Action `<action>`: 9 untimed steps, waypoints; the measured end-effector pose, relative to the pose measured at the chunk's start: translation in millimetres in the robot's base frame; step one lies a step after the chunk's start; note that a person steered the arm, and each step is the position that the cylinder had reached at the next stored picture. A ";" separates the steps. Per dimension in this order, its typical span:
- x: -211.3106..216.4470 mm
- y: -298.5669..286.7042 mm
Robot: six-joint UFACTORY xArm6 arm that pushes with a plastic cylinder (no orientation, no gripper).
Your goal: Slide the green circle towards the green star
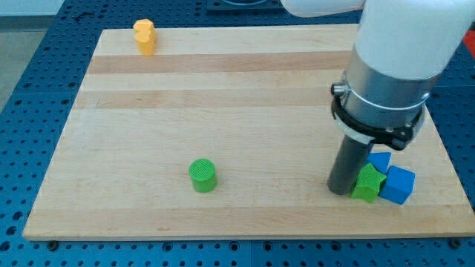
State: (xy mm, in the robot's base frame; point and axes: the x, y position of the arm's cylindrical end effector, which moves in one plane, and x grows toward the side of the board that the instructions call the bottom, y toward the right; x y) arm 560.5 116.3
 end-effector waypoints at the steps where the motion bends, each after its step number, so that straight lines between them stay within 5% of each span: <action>1: 0.0 -39.9; 4: -53.4 -97.5; 9: -33.3 -288.0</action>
State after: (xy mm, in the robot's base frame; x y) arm 527.2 -171.7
